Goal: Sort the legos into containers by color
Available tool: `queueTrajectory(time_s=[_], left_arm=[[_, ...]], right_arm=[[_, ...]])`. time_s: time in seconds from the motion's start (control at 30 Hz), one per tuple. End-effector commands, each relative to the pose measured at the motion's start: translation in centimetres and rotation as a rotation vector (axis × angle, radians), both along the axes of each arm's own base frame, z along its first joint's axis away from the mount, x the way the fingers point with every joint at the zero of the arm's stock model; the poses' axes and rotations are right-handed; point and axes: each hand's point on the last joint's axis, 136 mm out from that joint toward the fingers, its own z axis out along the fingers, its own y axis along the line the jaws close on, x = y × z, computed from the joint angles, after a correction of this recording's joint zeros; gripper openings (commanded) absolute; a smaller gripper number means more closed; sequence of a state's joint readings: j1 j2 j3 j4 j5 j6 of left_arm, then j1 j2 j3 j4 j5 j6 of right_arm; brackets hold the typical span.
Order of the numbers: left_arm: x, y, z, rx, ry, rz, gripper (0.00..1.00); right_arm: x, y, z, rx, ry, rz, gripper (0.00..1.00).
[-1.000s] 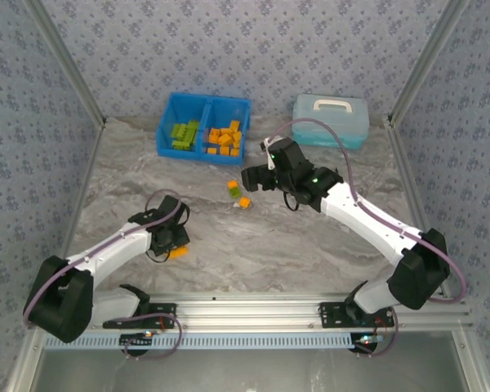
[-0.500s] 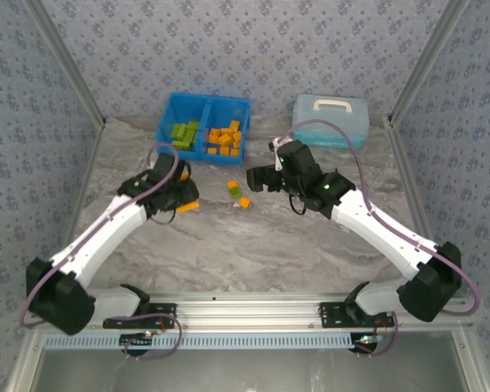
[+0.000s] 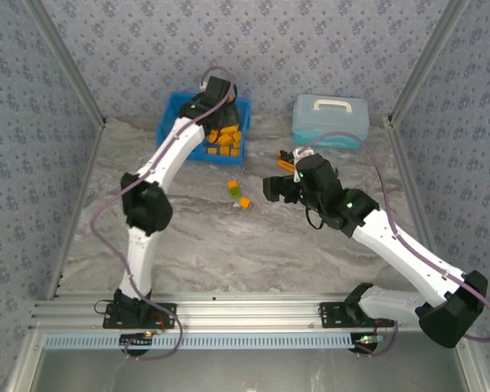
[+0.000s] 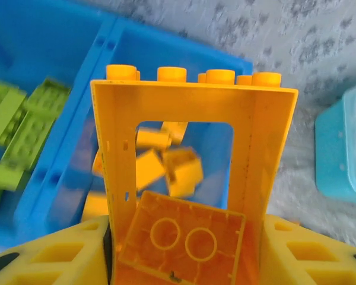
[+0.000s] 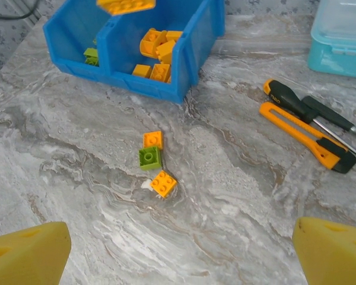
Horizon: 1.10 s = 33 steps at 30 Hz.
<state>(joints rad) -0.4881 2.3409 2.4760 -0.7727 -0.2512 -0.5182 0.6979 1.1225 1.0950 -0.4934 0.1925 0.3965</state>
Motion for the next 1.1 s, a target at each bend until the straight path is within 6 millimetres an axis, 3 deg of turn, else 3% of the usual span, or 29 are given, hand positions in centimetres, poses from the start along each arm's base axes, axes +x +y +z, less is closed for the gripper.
queueTrajectory(time_s=[0.0,0.17,0.27,0.57,0.63,0.8,0.9,1.03,1.07], left_arm=[[2.6,1.2,-1.2,0.109,-0.027,0.002,0.53],[5.5,1.5,-4.3,0.096,-0.049,-0.015,0.60],[6.0,1.3,-4.4,0.089,-0.065,-0.045,0.64],[4.0,-0.2,2.9,0.004,-0.153,-0.115,0.84],[3.0,-0.3,4.4,-0.002,-0.158,-0.120,0.90],[-1.7,-0.2,8.3,-0.027,-0.119,-0.123,0.90],[-5.7,-0.6,8.9,-0.029,-0.083,-0.140,0.90],[-11.4,0.0,7.8,-0.084,-0.038,-0.151,0.90],[-13.1,0.7,6.3,-0.083,-0.008,-0.152,0.90]], right_arm=[[-0.6,-1.6,-0.2,-0.006,0.005,-0.046,0.99],[-0.8,-2.3,0.0,-0.004,-0.002,-0.055,1.00],[-0.7,-2.2,0.1,-0.001,-0.004,-0.052,1.00],[0.1,-0.9,0.2,0.026,0.008,-0.026,1.00],[0.1,-0.8,0.1,0.029,0.017,-0.025,1.00],[0.3,-0.6,-1.1,0.012,0.040,-0.023,1.00],[0.5,0.1,-2.9,-0.010,0.092,-0.013,1.00],[1.3,1.8,-5.1,-0.037,0.121,0.038,1.00],[1.7,2.3,-5.7,-0.045,0.129,0.053,0.99]])
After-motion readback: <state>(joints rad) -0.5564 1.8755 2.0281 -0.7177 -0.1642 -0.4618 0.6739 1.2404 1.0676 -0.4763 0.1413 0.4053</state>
